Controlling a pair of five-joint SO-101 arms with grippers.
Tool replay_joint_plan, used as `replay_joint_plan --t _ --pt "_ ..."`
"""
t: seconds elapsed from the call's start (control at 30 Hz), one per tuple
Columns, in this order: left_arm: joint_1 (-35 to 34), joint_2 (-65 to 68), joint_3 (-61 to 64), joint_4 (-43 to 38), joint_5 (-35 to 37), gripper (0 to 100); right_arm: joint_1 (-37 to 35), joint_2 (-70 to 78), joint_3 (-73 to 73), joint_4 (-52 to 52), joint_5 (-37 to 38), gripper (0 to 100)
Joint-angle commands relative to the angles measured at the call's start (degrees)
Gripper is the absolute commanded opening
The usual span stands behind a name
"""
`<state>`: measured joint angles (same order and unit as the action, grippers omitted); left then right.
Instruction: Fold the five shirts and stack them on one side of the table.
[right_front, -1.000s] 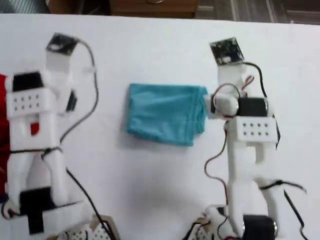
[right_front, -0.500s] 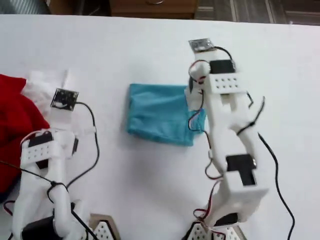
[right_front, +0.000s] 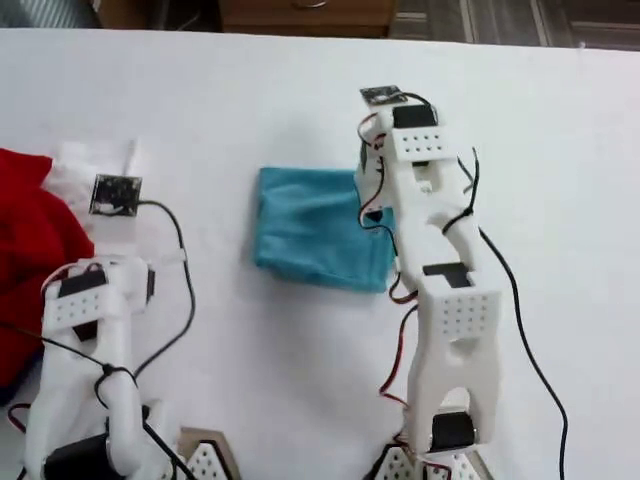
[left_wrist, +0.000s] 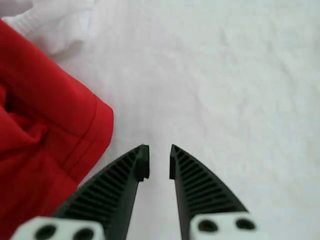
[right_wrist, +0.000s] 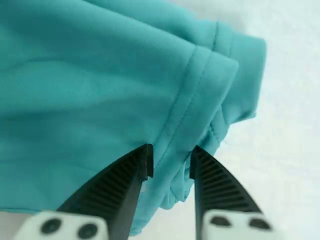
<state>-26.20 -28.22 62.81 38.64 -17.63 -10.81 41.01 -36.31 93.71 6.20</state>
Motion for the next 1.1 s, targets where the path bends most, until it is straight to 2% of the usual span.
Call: replay_joint_plan --t 0.0,0.33,0.47,0.8,1.07 --pt "-0.26 -1.76 2.15 -4.22 0.44 10 -0.04 1.63 -5.19 1.71 -0.62 16.0" --pt "-0.26 -1.76 3.74 -6.51 0.44 10 0.13 6.46 -7.21 1.89 0.09 15.2" --pt "-0.18 -1.76 3.82 -6.51 0.44 10 -0.13 6.11 -7.3 1.27 4.04 0.9" --pt "-0.18 -1.76 3.82 -6.51 0.53 10 1.8 0.66 -17.05 4.53 10.37 1.9" --pt "-0.18 -1.76 3.82 -6.51 0.53 10 4.0 0.75 -18.2 4.79 17.14 1.9"
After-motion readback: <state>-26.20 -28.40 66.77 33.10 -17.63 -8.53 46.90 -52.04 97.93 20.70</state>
